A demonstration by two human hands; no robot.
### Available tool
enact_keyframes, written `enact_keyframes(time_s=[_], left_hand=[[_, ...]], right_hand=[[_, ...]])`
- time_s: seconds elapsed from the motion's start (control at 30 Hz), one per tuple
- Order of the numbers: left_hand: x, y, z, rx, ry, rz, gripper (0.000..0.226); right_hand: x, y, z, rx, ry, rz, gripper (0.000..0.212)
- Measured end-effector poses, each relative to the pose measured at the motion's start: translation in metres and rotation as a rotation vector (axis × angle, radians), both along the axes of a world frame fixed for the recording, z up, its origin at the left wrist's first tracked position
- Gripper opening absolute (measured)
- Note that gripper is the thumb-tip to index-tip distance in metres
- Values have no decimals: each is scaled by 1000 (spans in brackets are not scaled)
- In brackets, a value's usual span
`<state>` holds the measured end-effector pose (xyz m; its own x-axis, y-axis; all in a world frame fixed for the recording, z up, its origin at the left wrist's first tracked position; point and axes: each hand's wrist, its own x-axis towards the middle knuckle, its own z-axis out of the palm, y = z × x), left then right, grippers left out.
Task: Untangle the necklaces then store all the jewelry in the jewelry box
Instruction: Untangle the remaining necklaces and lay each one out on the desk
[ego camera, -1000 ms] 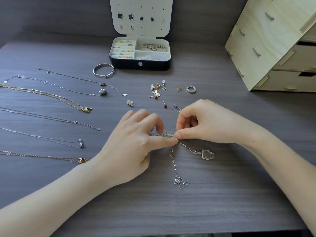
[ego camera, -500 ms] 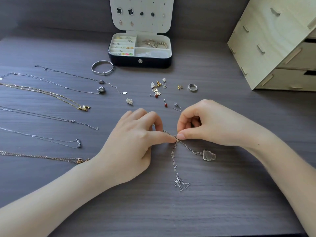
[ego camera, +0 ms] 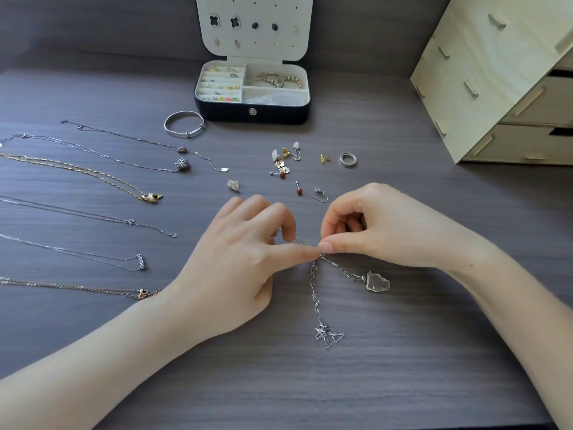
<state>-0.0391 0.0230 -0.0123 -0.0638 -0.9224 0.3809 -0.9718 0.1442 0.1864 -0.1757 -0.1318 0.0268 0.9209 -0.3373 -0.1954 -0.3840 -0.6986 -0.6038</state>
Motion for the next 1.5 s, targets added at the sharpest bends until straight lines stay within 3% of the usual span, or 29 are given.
enact_keyframes(time_s=[0.4,0.7,0.9,1.07,1.5], left_hand=[[3,-2,3,20,-30,0,52],[6,-2,-4,21,94,-16,55],[4,1,-1,32,3,-21,60],[3,1,3,19,-65,-21,51],[8,-1,6,-52,-160,-40,43]], right_hand=[[-2,9,-3,-118,0,-13,8],[-5,14,-2,-99,-42,0,7],[-7,22,-2,-173,8,-13,8],[-6,37,-5,-377,32,45,5],[-5,45,2,-417,141,50,6]])
